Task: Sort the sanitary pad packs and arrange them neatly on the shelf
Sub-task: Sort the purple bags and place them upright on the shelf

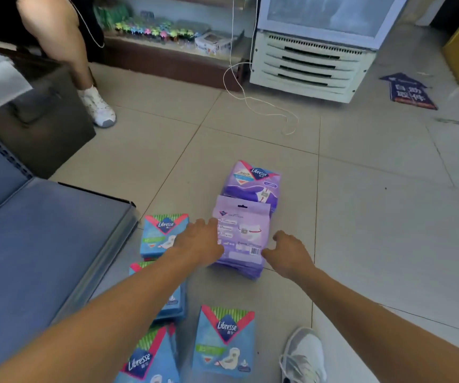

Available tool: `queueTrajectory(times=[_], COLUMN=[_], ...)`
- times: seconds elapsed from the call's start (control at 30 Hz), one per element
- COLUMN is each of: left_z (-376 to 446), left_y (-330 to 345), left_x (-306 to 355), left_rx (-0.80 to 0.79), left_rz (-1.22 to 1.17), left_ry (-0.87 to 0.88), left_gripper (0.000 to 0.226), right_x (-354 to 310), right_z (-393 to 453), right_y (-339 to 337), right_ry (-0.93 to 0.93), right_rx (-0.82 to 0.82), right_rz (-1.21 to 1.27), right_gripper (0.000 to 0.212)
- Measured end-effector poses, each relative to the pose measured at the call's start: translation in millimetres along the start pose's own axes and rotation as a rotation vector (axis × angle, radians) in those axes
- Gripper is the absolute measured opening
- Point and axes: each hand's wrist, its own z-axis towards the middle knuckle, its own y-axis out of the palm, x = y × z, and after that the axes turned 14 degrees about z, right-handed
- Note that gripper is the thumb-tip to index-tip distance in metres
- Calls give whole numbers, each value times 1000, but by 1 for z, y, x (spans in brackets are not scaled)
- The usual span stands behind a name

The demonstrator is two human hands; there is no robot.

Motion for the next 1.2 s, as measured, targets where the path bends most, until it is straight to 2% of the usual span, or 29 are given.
queueTrajectory(times=[0.2,0.33,0.57,0.67,0.77,0.87,0.93,1.0,1.07,1.2], left_z=[60,77,76,68,58,47,40,32,26,22], left_y=[43,62,70,66,54,35,24,16,11,6], left_x=[7,13,27,29,35,49,55,57,56,41], left_rx=[-75,-88,-88,-111,-116,-202,-244,-251,-227,-193], left_rz=[-56,-93,-136,-182,-448,-945,-1220,-1310,-1368,-1464], left_ry=[-62,-63,-56,-26,-13,-133,-184,-169,-183,-270], left_gripper=[61,80,86,85,76,70,49,29,21,34], right_x=[19,21,17,11,4,-6,-14,-24,-32,-41], right_z=[63,82,80,70,57,40,32,21,12,0], right_y=[39,53,54,43,31,20,16,13,13,8], right_ry=[138,187,141,103,24,-76,-128,-177,-245,-353], right_rx=[30,48,122,133,115,101,91,71,48,-41], right_rz=[293,426,480,541,562,558,549,560,553,544], right_gripper=[55,59,55,60,45,33,33,33,33,24])
